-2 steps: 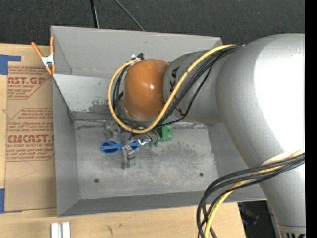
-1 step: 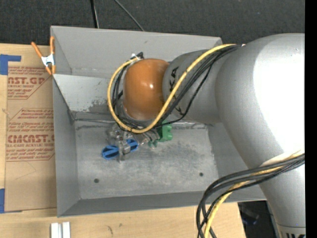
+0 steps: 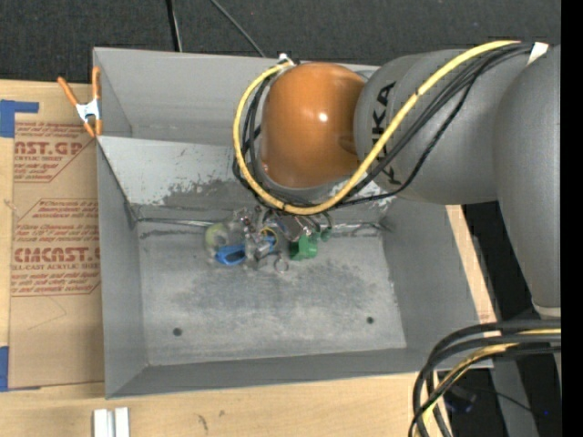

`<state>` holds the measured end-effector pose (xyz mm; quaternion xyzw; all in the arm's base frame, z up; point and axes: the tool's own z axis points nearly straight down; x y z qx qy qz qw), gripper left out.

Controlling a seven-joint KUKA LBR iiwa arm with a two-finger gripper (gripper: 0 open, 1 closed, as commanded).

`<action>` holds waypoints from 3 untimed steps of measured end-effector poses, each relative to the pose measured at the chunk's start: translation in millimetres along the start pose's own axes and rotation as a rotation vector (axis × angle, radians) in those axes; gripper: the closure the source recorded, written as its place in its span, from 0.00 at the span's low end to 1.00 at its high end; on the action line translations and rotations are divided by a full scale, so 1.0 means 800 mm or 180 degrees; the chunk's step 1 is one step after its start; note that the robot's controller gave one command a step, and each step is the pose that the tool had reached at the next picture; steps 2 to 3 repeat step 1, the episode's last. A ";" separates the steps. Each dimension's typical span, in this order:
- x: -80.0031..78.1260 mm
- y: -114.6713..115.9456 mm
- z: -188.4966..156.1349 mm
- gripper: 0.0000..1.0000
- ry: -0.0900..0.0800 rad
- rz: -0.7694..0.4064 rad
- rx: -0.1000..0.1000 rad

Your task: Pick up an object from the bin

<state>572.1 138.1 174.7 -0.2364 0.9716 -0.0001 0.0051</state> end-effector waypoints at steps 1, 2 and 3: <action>-0.014 0.000 -0.076 1.00 -0.0002 -0.0015 -0.0002; -0.014 0.000 -0.076 1.00 -0.0002 -0.0015 -0.0002; -0.014 0.000 -0.076 1.00 -0.0002 -0.0015 -0.0002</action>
Offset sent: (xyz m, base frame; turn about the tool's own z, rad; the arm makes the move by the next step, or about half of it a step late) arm 0.0073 0.0034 0.0563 -0.0044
